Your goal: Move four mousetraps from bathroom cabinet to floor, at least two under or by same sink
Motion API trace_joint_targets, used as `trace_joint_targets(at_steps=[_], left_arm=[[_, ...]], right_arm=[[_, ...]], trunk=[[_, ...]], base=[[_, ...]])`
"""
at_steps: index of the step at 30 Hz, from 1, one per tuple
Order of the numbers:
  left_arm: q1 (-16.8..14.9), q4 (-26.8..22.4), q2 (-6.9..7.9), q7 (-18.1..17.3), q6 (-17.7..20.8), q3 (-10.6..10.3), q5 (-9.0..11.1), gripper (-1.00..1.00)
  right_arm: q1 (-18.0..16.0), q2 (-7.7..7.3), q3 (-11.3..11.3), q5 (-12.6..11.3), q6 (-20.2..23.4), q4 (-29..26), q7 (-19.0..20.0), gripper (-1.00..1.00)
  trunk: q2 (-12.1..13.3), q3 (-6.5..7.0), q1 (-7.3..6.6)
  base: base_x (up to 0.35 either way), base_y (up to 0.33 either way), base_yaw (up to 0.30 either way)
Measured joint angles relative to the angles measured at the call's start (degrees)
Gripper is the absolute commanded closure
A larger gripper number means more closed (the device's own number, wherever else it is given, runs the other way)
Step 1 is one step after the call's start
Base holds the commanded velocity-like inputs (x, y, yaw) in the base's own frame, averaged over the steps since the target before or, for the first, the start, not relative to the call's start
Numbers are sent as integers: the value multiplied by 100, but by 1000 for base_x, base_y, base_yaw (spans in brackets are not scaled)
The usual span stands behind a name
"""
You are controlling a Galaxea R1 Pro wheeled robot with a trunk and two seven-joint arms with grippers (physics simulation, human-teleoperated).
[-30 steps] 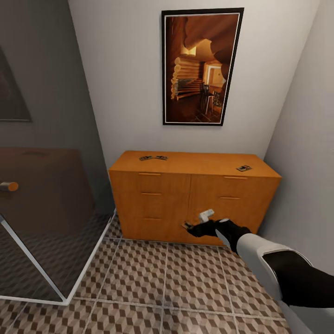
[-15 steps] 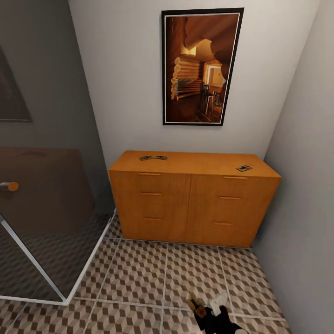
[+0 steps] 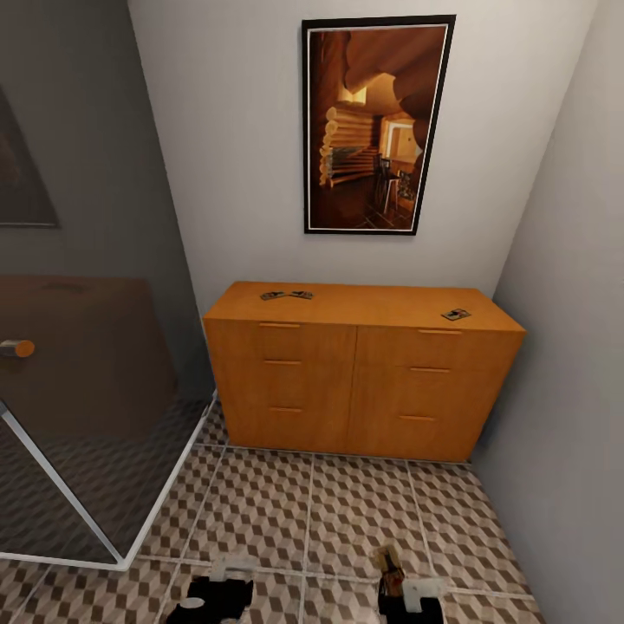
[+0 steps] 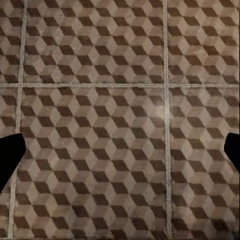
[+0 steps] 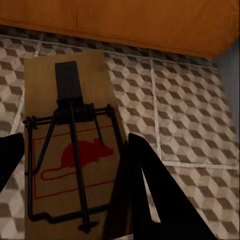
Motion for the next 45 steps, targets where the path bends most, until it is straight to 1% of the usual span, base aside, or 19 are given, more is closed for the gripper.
trace_joint_targets(at_steps=[2, 4, 7, 11, 14, 17, 24, 34, 37, 41, 45], left_arm=[[-3, -340, -55, 15, 232, -3, -5, -100], [-6, -540, -84, 18, 346, -5, -7, -100], [-7, -671, -102, 3, 402, -13, -2, -100], [-9, -677, -113, -44, 194, -39, 6, -100], [-9, -678, -114, -49, 116, -61, 7, -100], [-9, -679, -114, -50, 97, -76, 7, -100], [-9, -711, -183, -51, 89, -151, 7, -100], [-9, -731, -200, -61, 97, -205, 11, -100], [-9, -732, -199, -144, 101, -205, 12, -100], [-9, -731, -197, -384, 108, -206, 8, -100], [-10, -744, -194, -457, 113, -208, 7, -100]], right_arm=[[1, 20, -4, -20, -23, -27, -175, 100], [2, 30, 5, -25, -57, -115, -260, 100], [3, 26, 8, -31, -126, -223, -313, 100], [3, 15, 17, -24, -237, -297, -338, 100], [3, 11, 20, -20, -319, -299, -340, 100], [3, 7, 19, -19, -342, -300, -341, 100], [3, 1, 19, -18, -370, -304, -348, 100], [3, 5, 20, -25, -369, -303, -350, 100], [3, 8, 19, -26, -370, -301, -350, 100], [4, 11, 20, -32, -369, -301, -343, 100], [4, 10, 19, -33, -370, -302, -342, 100]], trunk=[[0, 0, 0], [0, 0, 0], [0, -1, 0], [0, -1, 0], [0, -1, 0], [0, -1, 0], [0, -1, 0], [0, -1, 0], [0, -1, 0], [0, 6, 0], [0, 28, 0]], base=[[0, 0, 0], [0, 0, 0], [0, 0, 0], [0, 0, 0], [0, 0, 0], [0, 0, 0], [0, 0, 0], [0, 0, 0], [0, 0, -2], [0, 0, -92], [0, 0, -191]])
